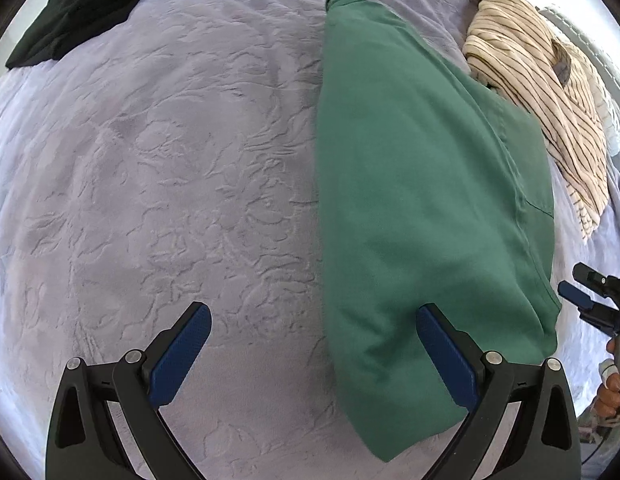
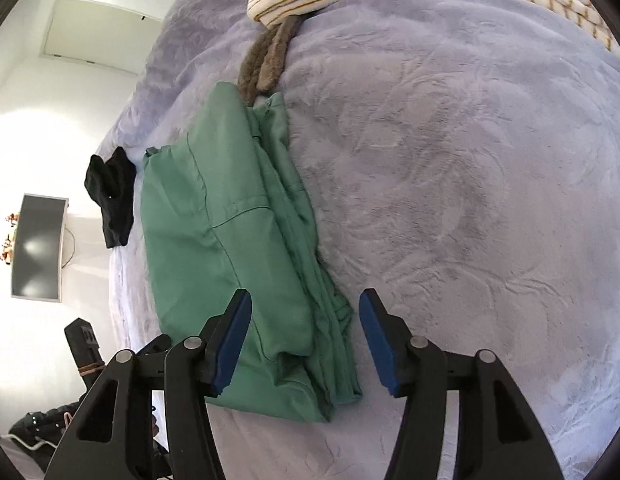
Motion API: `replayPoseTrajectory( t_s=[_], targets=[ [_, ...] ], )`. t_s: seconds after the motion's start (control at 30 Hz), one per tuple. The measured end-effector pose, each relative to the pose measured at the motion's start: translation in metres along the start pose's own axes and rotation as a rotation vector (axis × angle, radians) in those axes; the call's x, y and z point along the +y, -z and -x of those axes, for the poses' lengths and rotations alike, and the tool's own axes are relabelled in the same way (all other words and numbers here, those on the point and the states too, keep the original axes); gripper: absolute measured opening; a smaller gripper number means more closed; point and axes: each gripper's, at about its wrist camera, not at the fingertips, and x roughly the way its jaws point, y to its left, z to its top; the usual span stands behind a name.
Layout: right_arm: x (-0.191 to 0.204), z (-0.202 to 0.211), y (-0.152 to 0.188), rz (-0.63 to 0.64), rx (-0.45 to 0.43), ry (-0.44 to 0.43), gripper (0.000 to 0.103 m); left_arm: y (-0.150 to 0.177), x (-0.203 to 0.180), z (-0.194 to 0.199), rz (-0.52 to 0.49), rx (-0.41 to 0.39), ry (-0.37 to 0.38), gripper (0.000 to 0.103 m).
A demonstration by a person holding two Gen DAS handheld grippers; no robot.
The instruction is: Fold large clothes
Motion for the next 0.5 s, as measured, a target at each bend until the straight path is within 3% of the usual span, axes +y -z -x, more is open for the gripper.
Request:
replayPoseTrajectory(
  t_s=[0.17, 0.37, 0.4, 0.43, 0.47, 0.5],
  targets=[
    [0.015, -0.001, -0.015, 0.051, 0.006, 0.009, 0.061, -0.010, -0.013, -0.003, -0.017, -0.015, 0.017, 0.103],
    [0.042, -0.021, -0.060, 0.095, 0.001, -0.032, 0.061, -0.030, -0.017, -0.008, 0.012, -0.036, 0.035, 0.103],
    [0.045, -0.030, -0.068, 0.093, 0.014, -0.033, 0.055, -0.033, -0.019, -0.008, 0.012, -0.037, 0.034, 0.103],
    [0.048, -0.038, -0.073, 0.098, 0.021, -0.028, 0.024, -0.034, -0.021, -0.008, 0.010, -0.039, 0.032, 0.103],
    [0.050, -0.043, -0.076, 0.107, 0.027, -0.017, 0.005, -0.036, -0.022, -0.008, 0.006, -0.042, 0.030, 0.103],
    [0.052, -0.049, -0.078, 0.123, 0.027, 0.016, 0.004, -0.040, -0.023, -0.009, 0.000, -0.047, 0.027, 0.103]
  ],
)
